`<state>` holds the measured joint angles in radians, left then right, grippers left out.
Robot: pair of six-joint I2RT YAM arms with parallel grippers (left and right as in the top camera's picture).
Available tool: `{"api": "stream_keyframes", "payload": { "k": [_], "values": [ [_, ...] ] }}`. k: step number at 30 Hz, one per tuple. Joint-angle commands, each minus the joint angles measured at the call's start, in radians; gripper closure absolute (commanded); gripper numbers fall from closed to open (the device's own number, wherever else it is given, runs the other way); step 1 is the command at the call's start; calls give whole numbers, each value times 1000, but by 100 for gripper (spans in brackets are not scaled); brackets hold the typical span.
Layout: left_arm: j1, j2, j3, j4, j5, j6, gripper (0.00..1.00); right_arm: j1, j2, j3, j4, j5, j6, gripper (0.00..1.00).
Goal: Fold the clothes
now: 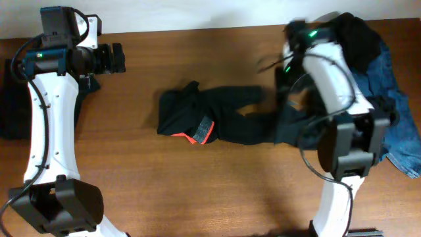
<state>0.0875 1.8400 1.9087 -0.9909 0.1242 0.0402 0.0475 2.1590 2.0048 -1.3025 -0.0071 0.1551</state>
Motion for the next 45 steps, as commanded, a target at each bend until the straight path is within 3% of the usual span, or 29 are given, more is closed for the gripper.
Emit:
{"api": "stream_keyframes", "payload": {
  "k": [1, 9, 20, 21, 23, 25, 32, 45],
  "values": [
    [4, -7, 9, -2, 11, -3, 1, -87, -72, 204, -35, 28, 17, 96],
    [3, -7, 9, -10, 11, -3, 1, -309, -71, 567, -148, 31, 17, 96],
    [0, -7, 9, -9, 12, -3, 1, -581, -71, 625, -190, 29, 78, 94],
    [0, -7, 9, -9, 12, -3, 1, -601, -72, 625, -198, -10, 77, 70],
    [-1, -7, 9, -9, 19, -3, 1, -619, -71, 625, -222, -113, 15, 12],
    [-4, -7, 9, -9, 42, -3, 1, -615, -72, 625, -233, -178, -31, 0],
    [-40, -7, 9, -60, 56, -3, 1, -497, -72, 625, -270, -211, -91, 1],
    [-136, -6, -6, -348, 71, -3, 1, -203, -71, 597, -354, -187, -152, 1]
  ]
}}
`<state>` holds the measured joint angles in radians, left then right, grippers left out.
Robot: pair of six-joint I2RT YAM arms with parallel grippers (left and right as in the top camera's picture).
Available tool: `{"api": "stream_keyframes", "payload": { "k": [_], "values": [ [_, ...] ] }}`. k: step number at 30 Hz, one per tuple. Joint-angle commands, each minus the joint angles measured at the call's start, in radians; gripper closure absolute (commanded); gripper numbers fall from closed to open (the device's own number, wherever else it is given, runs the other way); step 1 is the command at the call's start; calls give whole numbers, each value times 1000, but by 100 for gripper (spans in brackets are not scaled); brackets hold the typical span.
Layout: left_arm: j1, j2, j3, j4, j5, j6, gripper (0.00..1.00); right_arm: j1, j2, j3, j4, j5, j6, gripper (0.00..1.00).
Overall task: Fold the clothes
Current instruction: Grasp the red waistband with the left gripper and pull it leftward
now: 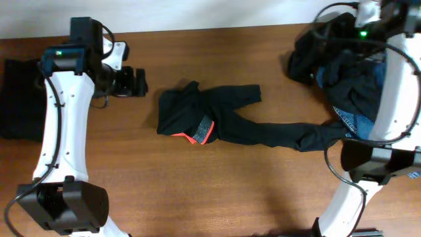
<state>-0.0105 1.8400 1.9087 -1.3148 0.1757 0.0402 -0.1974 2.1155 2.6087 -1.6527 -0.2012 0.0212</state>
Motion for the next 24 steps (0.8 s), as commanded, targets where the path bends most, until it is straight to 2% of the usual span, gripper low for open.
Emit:
{"api": "stream_keyframes", "payload": {
  "k": [1, 5, 7, 11, 15, 24],
  "values": [
    [-52, -7, -16, -27, 20, -3, 1, 52, -28, -13, -4, 11, -18, 1],
    [-129, -6, -93, -10, 19, 32, 1, 66, -27, -34, 0, 44, -18, 1],
    [-194, -7, -185, 62, 17, 144, 1, 57, -27, -34, 8, 52, -18, 1],
    [-308, -6, -313, 219, -10, 278, 1, 39, -27, -34, 16, 51, -18, 1],
    [-401, -6, -343, 287, -51, 331, 1, 39, -27, -34, 14, 51, -18, 1],
    [-603, -5, -355, 328, -267, 434, 2, 39, -27, -68, 17, 51, -18, 1]
  ]
}}
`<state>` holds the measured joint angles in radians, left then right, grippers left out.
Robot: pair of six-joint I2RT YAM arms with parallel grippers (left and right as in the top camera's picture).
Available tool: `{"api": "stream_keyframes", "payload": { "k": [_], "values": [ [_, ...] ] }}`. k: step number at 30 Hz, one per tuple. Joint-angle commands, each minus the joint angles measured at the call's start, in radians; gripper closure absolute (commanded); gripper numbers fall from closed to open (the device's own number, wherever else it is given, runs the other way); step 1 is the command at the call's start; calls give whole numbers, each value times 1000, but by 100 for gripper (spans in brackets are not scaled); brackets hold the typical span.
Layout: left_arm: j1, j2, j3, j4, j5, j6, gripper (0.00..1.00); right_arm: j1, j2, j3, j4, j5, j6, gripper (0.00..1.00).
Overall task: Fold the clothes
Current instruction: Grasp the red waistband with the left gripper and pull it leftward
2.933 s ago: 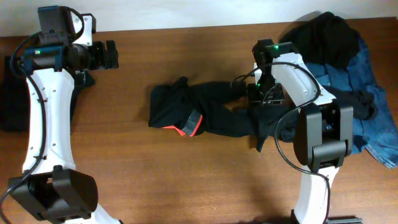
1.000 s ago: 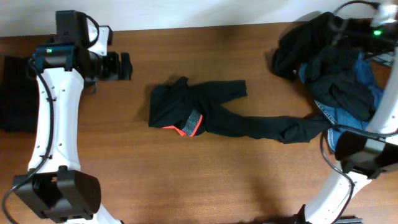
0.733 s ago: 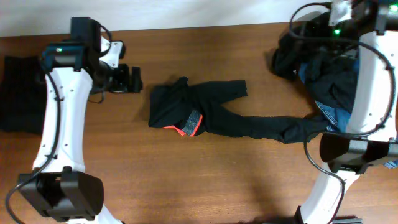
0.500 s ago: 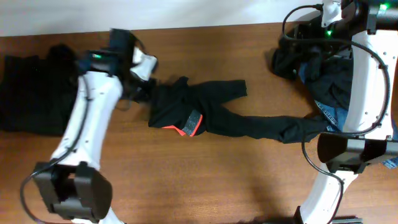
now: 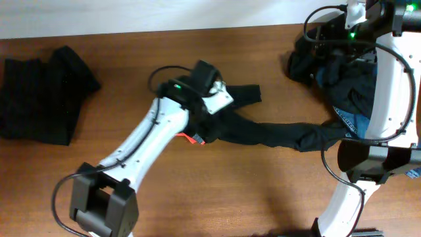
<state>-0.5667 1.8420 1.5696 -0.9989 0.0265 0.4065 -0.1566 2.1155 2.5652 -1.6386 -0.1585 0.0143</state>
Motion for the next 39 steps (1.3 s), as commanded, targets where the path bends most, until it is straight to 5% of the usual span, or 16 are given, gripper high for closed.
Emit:
{"api": "stream_keyframes", "payload": {
  "k": [1, 16, 25, 36, 39],
  "values": [
    [-61, -5, -26, 23, -160, 68, 2, -2, -27, -33, 4, 9, -11, 1],
    [-86, 173, -55, 94, -227, 123, 11, -2, -27, -62, 24, 8, -11, 1],
    [-97, 178, -55, 102, -442, 76, 41, -2, -27, -62, 31, 8, -11, 1],
    [-80, 177, -54, 97, -474, 20, 95, -2, -27, -62, 30, 8, -10, 1],
    [-74, 175, -38, 91, -552, -59, 100, -2, -27, -62, 30, 8, -11, 1]
  ]
}}
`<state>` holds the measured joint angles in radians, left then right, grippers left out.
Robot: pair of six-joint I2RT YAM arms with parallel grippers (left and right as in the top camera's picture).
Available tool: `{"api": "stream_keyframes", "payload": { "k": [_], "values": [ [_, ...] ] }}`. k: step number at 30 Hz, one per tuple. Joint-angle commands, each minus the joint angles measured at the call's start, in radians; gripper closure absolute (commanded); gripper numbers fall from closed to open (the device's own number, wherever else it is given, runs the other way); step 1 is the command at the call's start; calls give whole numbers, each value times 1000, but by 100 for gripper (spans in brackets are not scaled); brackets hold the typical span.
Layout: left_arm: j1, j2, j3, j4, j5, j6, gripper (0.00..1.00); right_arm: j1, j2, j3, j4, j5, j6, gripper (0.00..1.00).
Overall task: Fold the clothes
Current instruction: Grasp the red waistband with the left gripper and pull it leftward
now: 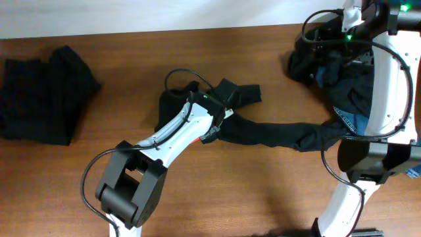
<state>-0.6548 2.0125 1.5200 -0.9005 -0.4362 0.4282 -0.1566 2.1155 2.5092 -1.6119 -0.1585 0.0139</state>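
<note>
Black leggings point(263, 133) with an orange-red waistband point(197, 139) lie spread across the table's middle. One leg stretches right toward the clothes pile, and the other leg point(248, 94) points to the back right. My left gripper point(227, 90) is low over the leggings' waist part. Its fingers are hidden under the wrist, so its state is unclear. My right arm point(388, 79) stands at the far right over the pile. Its gripper is lost against the dark cloth at the top edge.
A pile of unfolded clothes point(348, 79), black cloth and blue denim, lies at the back right. A stack of black clothes point(39, 92) sits at the far left. Bare wooden table point(250, 191) runs along the front.
My left gripper has shifted a little right and nearer, from the waist's far edge to over the crotch of the leggings. The leggings and the right arm look unchanged.
First my right arm was over the leggings' right leg and my left arm was at the far left. Then the right arm stood by the pile, with that leg stretched out long to the right. After that my left arm was over the leggings' waist, where it remains.
</note>
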Motion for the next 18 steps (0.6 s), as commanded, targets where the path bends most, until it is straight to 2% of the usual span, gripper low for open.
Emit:
{"api": "stream_keyframes", "payload": {
  "k": [1, 7, 14, 18],
  "values": [
    [19, 1, 23, -17, -115, -103, 100, -2, -27, -6, 3, 8, -10, 1],
    [129, -66, 140, -81, -132, -190, 100, -2, -27, -6, 3, 8, -10, 1],
    [335, -131, 298, -147, -50, -193, 100, -2, -27, -6, 3, -15, -10, 1],
    [450, -132, 307, -171, -50, -192, 100, -1, -27, -6, 2, -23, -10, 1]
  ]
}}
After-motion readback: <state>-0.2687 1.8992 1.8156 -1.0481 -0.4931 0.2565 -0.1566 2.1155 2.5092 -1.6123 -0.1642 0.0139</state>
